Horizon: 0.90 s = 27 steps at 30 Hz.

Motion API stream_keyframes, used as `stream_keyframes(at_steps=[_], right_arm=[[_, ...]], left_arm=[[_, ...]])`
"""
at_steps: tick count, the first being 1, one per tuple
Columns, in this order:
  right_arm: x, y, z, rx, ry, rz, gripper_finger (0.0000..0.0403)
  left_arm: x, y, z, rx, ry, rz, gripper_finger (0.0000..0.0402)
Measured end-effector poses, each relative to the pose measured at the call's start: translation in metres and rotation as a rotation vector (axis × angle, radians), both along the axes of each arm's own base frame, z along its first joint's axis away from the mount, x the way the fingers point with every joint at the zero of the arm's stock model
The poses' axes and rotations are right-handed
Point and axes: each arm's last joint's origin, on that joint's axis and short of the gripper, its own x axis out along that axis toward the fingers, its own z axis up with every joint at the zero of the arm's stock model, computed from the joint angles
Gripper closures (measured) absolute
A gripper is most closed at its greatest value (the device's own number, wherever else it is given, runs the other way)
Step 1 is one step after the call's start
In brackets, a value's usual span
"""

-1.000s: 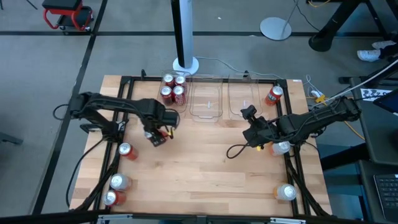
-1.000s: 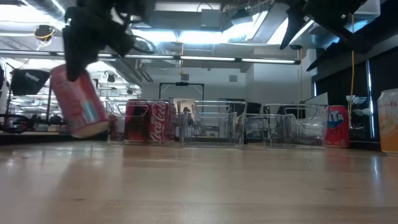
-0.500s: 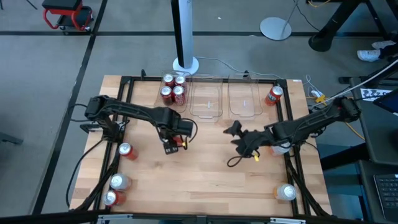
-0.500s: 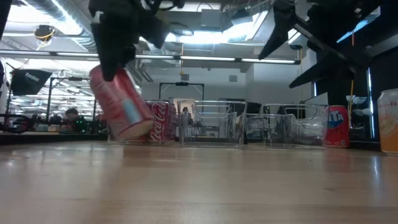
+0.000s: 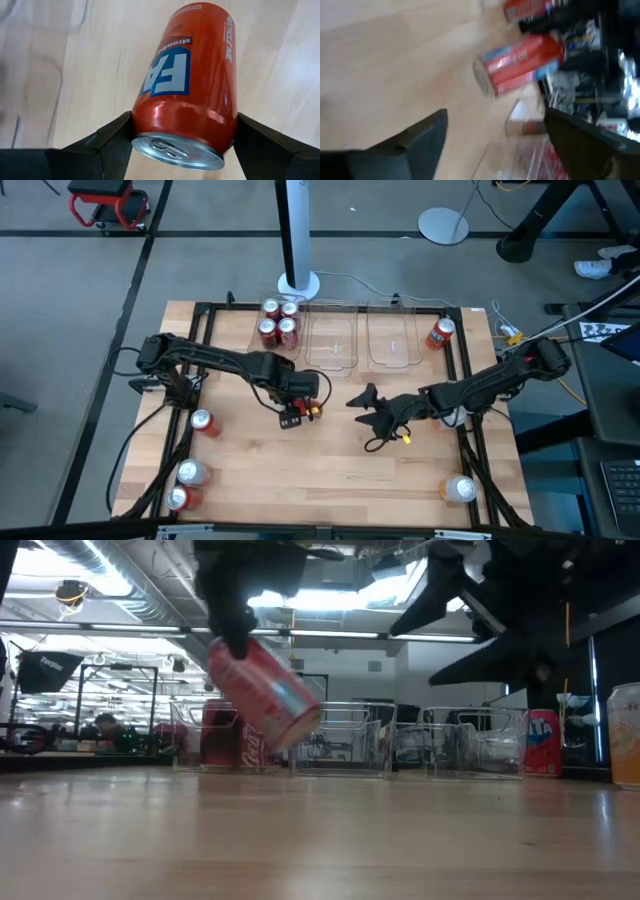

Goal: Sort soda cans
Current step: Put the top left middle orange soda can into the middle transparent bin

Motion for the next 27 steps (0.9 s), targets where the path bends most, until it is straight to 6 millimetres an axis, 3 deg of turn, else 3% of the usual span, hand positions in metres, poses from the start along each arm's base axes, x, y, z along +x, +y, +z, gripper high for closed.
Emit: stream_keyframes(at_steps=[4, 13, 20, 27], right_arm=[[0.011, 0.004, -0.011, -0.059, -0.028, 0.026, 0.0161], [0.025, 0.006, -0.022, -0.190, -0.099, 0.015, 0.0385], [0.033, 0.008, -0.033, -0.200, -0.111, 0.011, 0.0373], [0.035, 0.008, -0.045, -0.221, -0.069, -0.005, 0.0399]], left_arm=[[0.007, -0.002, 0.002, -0.001, -0.075, -0.022, 0.0121], [0.012, -0.005, 0.004, 0.009, -0.135, -0.070, 0.0121], [0.016, -0.005, 0.005, 0.024, -0.170, -0.121, 0.0121], [0.021, -0.005, 0.008, 0.043, -0.227, -0.157, 0.0121]])
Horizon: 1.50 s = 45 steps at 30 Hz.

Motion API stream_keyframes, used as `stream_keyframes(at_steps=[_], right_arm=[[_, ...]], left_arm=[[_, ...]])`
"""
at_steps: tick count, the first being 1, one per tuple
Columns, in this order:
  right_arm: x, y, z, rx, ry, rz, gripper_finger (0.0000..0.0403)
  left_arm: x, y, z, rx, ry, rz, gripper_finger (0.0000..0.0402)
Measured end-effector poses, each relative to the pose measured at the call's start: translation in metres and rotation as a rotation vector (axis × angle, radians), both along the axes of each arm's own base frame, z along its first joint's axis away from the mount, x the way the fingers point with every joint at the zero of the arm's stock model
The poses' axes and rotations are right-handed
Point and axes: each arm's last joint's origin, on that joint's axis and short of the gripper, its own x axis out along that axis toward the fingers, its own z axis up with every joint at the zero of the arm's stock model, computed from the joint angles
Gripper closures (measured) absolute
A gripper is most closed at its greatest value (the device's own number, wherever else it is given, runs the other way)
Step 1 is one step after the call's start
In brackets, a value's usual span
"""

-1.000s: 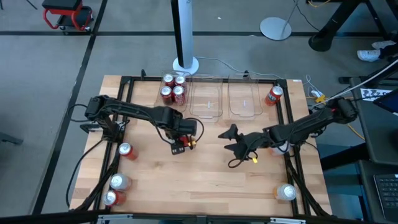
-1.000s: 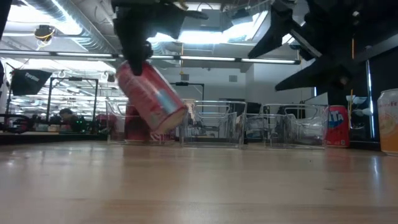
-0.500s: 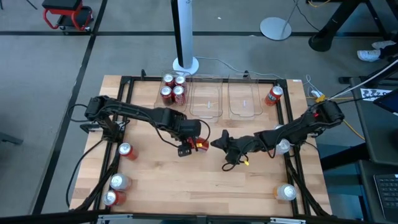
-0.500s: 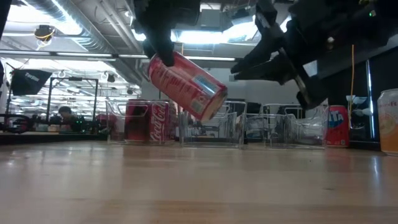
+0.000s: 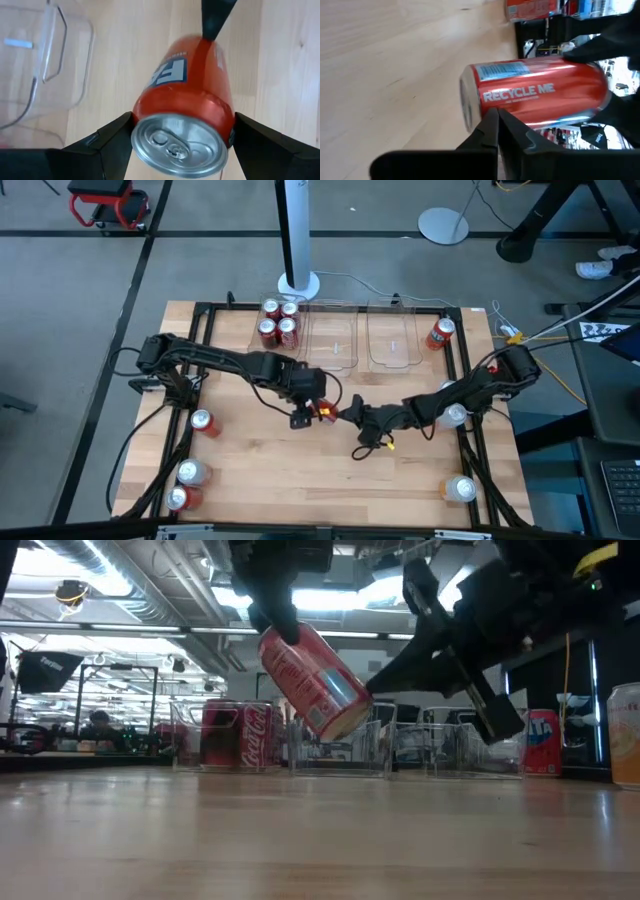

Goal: Sort soda cans
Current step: Put the top left middle orange soda can into the middle transparent bin

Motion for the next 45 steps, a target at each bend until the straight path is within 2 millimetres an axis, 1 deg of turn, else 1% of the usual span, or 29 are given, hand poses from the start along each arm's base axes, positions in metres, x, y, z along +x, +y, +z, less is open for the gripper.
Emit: stream_keyframes(at_steps=[3, 7, 12, 21, 25, 31, 33, 36, 40, 42, 45], right_arm=[[0.001, 0.000, -0.006, -0.005, 0.011, -0.014, 0.0396], [0.003, 0.000, -0.014, -0.009, 0.026, -0.021, 0.0392], [0.005, 0.000, -0.022, -0.018, 0.031, -0.038, 0.0400], [0.008, 0.001, -0.035, -0.025, 0.043, -0.047, 0.0397], [0.010, 0.002, -0.042, -0.032, 0.057, -0.050, 0.0397], [0.009, 0.001, -0.040, -0.056, 0.056, -0.080, 0.0396], [0.007, 0.002, -0.033, -0.057, 0.060, -0.073, 0.0396], [-0.001, 0.008, -0.021, -0.065, 0.083, -0.053, 0.0396], [-0.013, 0.018, -0.009, -0.071, 0.108, -0.040, 0.0396], [-0.017, 0.022, -0.005, -0.071, 0.109, -0.039, 0.0396], [-0.020, 0.026, -0.006, -0.077, 0.111, -0.047, 0.0396]], left_arm=[[0.003, 0.000, -0.001, 0.008, -0.035, -0.014, 0.0121], [0.004, 0.004, -0.014, 0.000, -0.048, -0.008, 0.0121], [0.003, 0.008, -0.028, -0.008, -0.061, -0.001, 0.0121], [0.012, 0.007, -0.032, 0.001, -0.184, -0.015, 0.0121], [0.012, 0.007, -0.038, 0.002, -0.215, -0.018, 0.0121], [0.012, 0.009, -0.038, 0.017, -0.216, -0.006, 0.0121], [0.011, 0.009, -0.032, 0.034, -0.225, -0.005, 0.0121], [0.010, 0.011, -0.014, 0.069, -0.248, -0.003, 0.0121], [0.010, 0.015, 0.013, 0.139, -0.326, -0.001, 0.0121], [0.010, 0.021, 0.028, 0.166, -0.367, 0.013, 0.0121], [0.010, 0.032, 0.046, 0.184, -0.421, 0.047, 0.0121]])
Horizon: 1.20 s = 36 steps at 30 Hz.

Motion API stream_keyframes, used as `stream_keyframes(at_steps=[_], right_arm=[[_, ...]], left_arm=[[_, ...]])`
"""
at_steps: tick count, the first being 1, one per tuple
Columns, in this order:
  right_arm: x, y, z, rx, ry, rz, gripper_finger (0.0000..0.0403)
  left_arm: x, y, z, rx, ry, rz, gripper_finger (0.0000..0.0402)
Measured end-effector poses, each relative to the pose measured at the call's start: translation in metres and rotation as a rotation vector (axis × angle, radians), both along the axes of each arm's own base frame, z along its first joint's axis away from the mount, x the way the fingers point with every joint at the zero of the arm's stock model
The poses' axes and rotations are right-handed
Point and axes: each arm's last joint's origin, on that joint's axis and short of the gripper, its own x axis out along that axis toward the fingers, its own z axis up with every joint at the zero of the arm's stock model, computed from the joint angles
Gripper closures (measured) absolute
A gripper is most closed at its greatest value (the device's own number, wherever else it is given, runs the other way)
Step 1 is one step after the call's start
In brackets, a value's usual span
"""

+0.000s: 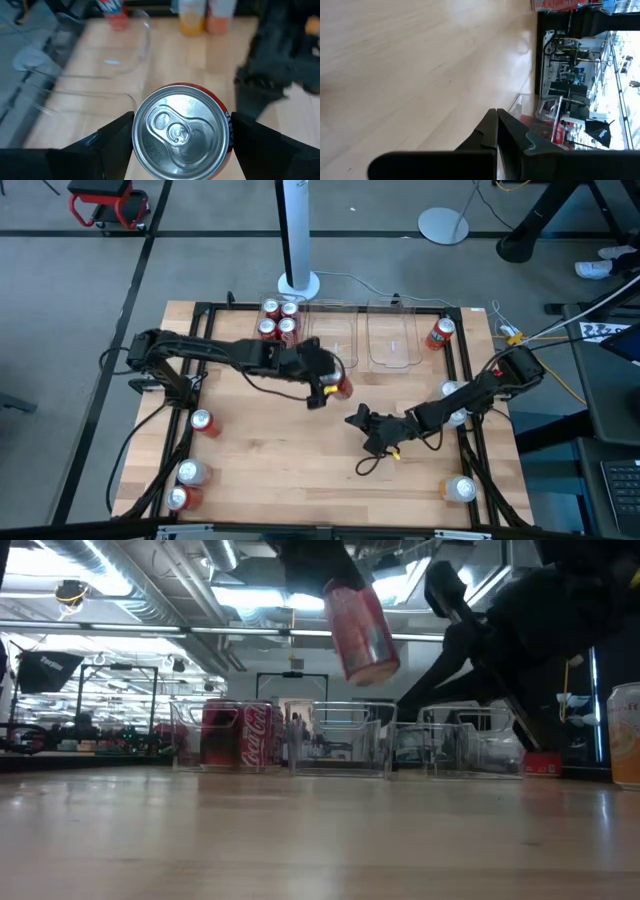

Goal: Sort soda cans
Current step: Put the top left middle orange soda can into the middle transparent bin

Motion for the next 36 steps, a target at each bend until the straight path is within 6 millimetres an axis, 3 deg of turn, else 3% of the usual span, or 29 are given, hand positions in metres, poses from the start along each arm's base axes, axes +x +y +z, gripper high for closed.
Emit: stream_keyframes(at_steps=[11, 22, 36], right_arm=[[-0.010, -0.008, -0.029, 0.044, -0.002, -0.128, 0.0396], [-0.008, -0.008, -0.041, -0.002, -0.002, -0.175, 0.0396], [-0.008, -0.008, -0.041, -0.019, -0.007, -0.169, 0.0396]], left_arm=[[-0.005, 0.079, 0.026, 0.053, -0.087, 0.191, 0.0121], [-0.015, 0.159, 0.017, 0.096, -0.117, 0.371, 0.0121], [0.018, 0.187, -0.009, 0.086, -0.079, 0.349, 0.0121]])
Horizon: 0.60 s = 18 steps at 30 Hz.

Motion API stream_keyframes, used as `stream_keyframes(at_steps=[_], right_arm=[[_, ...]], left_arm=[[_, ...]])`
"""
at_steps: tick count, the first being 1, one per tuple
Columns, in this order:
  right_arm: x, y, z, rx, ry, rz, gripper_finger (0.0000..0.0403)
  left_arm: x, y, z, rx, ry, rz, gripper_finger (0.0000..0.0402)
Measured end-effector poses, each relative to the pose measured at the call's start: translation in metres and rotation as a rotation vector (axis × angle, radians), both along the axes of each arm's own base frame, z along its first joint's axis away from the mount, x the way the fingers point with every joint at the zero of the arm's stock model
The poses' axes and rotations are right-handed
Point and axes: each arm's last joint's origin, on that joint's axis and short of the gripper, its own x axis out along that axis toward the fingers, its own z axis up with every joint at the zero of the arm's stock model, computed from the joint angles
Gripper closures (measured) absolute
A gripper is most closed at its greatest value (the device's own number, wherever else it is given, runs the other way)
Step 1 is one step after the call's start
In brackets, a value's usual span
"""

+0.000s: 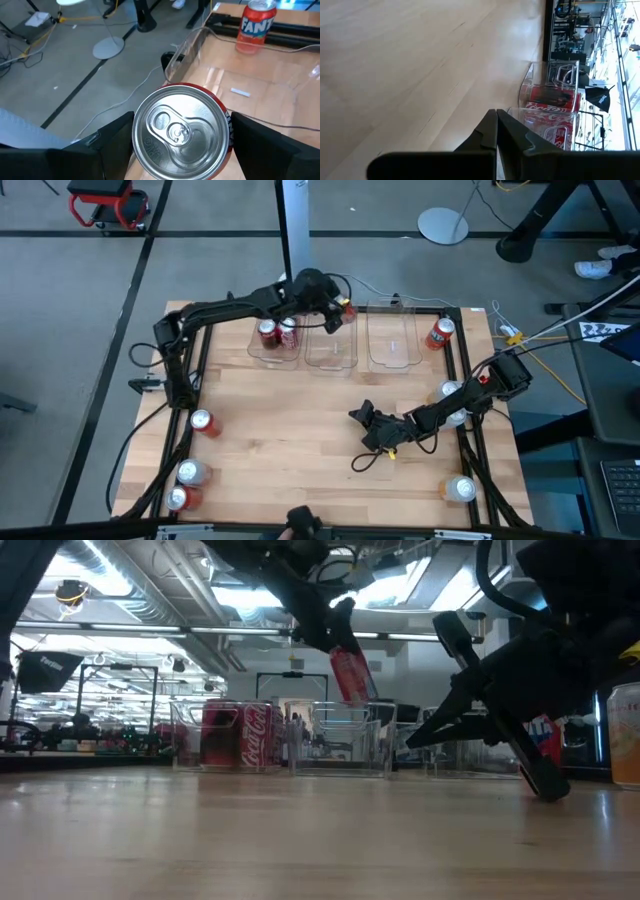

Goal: Sort soda cans
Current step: Put the top left middle orange soda can into the middle transparent bin

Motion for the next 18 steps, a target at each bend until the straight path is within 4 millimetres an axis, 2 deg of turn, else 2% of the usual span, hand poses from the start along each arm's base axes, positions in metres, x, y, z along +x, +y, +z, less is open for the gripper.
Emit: stream_keyframes(at_steps=[9, 18], right_arm=[[0.000, 0.000, 0.000, 0.000, 0.004, 0.008, 0.0396], [0.000, 0.000, -0.001, 0.003, 0.010, 0.014, 0.0396]], left_arm=[[0.019, 0.028, -0.004, -0.022, 0.091, 0.062, 0.0123], [0.024, 0.047, -0.037, -0.068, 0.162, 0.092, 0.0124]])
